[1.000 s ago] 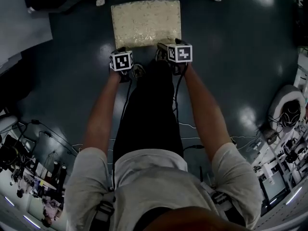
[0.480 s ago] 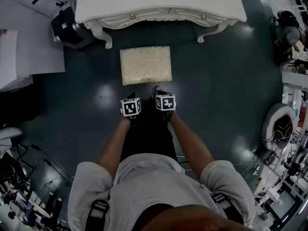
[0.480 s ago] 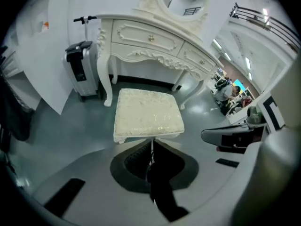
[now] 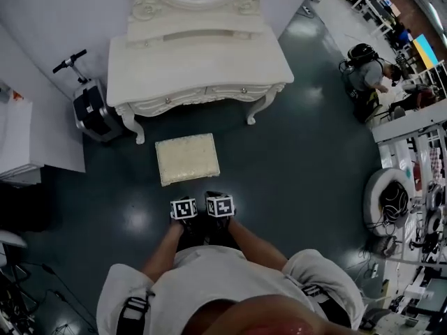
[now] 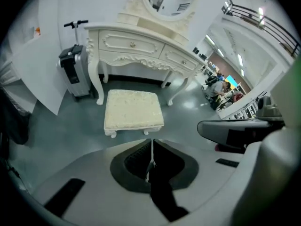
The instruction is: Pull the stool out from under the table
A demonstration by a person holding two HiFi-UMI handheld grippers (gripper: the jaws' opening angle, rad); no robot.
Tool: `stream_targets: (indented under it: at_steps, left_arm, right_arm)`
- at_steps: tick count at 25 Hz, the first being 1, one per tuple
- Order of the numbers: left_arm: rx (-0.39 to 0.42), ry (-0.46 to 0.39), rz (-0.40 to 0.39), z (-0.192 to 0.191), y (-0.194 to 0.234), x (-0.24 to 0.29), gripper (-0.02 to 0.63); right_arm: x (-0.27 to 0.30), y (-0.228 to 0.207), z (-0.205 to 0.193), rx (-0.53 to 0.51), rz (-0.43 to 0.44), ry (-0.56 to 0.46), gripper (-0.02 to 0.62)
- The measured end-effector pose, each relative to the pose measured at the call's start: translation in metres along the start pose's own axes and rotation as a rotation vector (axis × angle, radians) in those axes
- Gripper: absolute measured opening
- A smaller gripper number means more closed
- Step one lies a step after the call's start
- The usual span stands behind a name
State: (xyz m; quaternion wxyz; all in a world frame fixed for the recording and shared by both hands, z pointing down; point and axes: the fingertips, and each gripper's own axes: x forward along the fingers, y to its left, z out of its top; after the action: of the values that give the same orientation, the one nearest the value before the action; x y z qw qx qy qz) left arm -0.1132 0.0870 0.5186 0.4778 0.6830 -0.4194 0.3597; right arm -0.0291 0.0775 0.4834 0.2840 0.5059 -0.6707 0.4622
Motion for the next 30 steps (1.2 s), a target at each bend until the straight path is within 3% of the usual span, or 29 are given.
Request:
stream_targets:
  at_steps: [4, 8, 10, 14, 17, 21, 25, 30]
  left_arm:
    - [0.022, -0.089, -0.022, 0.04, -0.031, -0.021, 0.02]
    - [0.139, -0.362, 0.077, 0.115, -0.067, -0.062, 0.02]
    - [0.192, -0.494, 0.085, 0.149, -0.085, -0.085, 0.02]
    - [0.259, -0.678, 0.113, 0.2, -0.111, -0.138, 0.018]
    - [0.242, -0.775, 0.114, 0.221, -0.132, -0.172, 0.019]
    - [0.206, -0.836, 0.015, 0.238, -0.168, -0.197, 0.02]
    - [0.253, -0.853, 0.009, 0.241, -0.192, -0.207, 0.02]
    - [0.269, -0.863, -0.033, 0.242, -0.222, -0.212, 0.02]
  right_arm:
    - [-0.027, -0.008, 0.051, 0.001, -0.021, -0.159, 0.012]
    - [-0.068, -0.019, 0.115, -0.166, -0.033, -0.303, 0.012]
    - [-0.095, -0.018, 0.151, -0.267, -0.045, -0.4, 0.012]
    - [-0.157, -0.007, 0.212, -0.373, -0.055, -0.598, 0.012]
    - [-0.197, -0.003, 0.233, -0.404, -0.031, -0.689, 0.012]
    - [-0.24, 0.0, 0.256, -0.411, -0.01, -0.782, 0.012]
    - [-0.272, 0.0, 0.268, -0.479, -0.046, -0.856, 0.012]
    - [-0.3, -0.009, 0.275, -0.461, -0.025, -0.907, 0.012]
